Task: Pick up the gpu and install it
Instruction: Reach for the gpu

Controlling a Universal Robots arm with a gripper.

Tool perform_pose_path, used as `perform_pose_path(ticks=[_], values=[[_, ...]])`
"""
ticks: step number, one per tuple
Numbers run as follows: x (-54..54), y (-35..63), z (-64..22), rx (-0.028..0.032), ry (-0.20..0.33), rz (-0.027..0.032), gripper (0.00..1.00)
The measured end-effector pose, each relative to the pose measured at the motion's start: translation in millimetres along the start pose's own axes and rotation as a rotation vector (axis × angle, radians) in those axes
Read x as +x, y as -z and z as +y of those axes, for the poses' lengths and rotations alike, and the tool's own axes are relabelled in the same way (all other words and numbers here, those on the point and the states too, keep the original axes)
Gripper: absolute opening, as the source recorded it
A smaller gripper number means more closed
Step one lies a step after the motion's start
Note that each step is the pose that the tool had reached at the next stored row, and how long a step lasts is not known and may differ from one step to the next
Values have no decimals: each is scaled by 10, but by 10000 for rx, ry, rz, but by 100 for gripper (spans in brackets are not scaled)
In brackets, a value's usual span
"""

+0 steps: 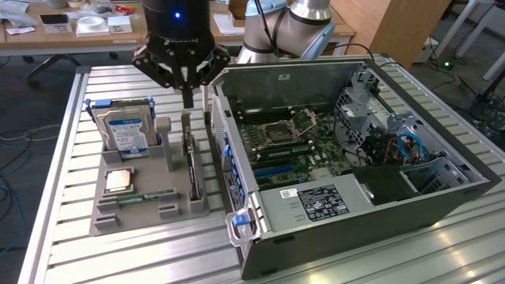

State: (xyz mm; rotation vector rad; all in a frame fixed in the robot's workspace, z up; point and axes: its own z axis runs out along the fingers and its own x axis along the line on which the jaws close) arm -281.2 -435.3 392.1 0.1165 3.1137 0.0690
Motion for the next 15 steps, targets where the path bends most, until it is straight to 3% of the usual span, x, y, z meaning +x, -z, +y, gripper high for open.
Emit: perform_pose_path(ticks=[4, 15], values=[[-2, 2, -41, 1, -1, 0, 11], [14, -4, -46, 1, -2, 0, 11]])
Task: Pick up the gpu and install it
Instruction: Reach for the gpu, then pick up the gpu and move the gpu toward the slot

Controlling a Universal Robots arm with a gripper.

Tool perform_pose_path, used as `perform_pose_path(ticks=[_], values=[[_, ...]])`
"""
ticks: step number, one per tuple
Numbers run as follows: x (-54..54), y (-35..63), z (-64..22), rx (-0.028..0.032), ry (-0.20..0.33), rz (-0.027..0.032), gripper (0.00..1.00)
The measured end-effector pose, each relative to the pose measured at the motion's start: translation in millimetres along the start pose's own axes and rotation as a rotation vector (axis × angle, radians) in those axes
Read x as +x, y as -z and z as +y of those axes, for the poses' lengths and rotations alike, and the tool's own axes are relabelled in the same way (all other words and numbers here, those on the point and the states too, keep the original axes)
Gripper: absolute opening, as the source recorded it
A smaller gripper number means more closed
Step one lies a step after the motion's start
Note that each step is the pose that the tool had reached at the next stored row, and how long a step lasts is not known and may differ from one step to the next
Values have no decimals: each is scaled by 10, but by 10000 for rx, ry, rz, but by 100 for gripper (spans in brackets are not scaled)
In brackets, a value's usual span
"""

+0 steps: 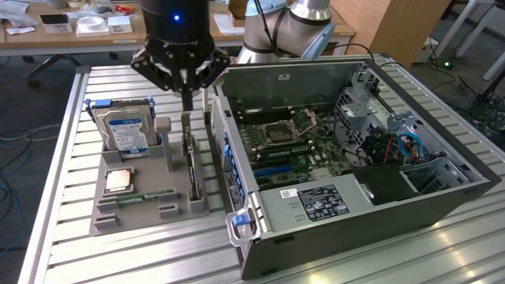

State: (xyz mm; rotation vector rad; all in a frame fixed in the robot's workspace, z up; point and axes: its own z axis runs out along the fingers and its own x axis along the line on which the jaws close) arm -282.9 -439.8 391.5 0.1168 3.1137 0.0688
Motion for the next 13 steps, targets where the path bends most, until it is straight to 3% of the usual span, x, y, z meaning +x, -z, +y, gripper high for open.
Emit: perform_pose_path(ticks=[13], values=[[27, -3, -3, -1, 1, 0, 11]])
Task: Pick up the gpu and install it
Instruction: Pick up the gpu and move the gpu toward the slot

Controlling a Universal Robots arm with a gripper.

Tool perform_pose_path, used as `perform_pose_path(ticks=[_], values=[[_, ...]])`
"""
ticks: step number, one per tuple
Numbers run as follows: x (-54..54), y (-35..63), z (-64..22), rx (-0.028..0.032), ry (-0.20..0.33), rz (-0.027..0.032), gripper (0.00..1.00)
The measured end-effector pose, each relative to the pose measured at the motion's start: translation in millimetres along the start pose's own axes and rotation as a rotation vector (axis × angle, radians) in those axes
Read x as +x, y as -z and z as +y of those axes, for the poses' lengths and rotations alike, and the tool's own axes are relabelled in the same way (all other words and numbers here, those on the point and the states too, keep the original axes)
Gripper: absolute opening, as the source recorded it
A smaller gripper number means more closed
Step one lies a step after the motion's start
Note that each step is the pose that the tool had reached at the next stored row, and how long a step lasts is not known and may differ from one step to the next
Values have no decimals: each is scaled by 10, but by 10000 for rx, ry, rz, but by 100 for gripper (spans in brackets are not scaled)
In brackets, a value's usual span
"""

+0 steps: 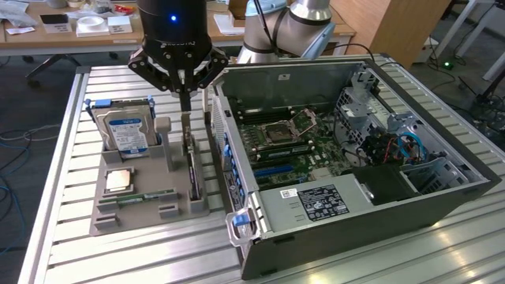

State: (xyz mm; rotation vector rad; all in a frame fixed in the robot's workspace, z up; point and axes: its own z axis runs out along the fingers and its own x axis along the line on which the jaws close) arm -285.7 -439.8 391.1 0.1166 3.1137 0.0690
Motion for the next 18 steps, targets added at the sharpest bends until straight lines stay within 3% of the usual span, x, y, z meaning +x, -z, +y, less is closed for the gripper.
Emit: perform_pose_path(ticks=[9, 11, 13, 18], values=[[0, 0, 0, 0, 0, 0, 11], [0, 0, 0, 0, 0, 0, 17], [0, 0, 0, 0, 0, 0, 29], [0, 0, 0, 0, 1, 0, 36]])
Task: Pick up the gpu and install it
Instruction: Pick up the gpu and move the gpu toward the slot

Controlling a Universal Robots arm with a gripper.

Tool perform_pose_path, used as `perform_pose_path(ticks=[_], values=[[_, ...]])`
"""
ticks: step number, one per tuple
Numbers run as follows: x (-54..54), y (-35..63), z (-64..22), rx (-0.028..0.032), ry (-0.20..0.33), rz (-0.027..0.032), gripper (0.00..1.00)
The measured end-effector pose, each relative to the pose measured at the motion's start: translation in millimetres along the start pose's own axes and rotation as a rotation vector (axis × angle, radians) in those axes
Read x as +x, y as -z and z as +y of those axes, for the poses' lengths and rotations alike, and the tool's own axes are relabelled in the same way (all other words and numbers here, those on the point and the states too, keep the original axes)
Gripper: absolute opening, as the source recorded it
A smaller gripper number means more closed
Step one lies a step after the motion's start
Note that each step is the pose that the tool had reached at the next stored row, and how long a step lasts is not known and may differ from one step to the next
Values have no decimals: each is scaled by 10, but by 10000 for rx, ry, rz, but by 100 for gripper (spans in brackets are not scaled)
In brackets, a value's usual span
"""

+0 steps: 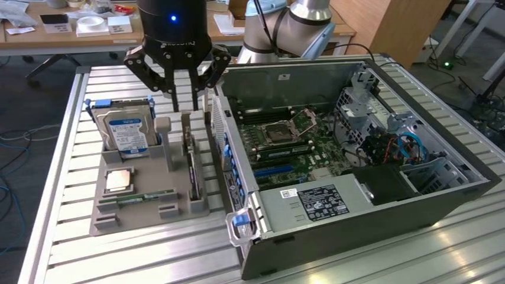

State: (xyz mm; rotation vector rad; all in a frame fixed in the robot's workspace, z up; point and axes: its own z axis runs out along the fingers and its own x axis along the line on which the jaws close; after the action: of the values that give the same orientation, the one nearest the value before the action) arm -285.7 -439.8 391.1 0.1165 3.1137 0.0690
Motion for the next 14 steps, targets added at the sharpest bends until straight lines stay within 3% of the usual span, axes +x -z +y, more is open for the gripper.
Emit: perform_pose_path(ticks=[5, 14], values=[[0, -6, -1, -1, 0, -1, 36], [4, -167, -8, -1, 0, -10, 36]])
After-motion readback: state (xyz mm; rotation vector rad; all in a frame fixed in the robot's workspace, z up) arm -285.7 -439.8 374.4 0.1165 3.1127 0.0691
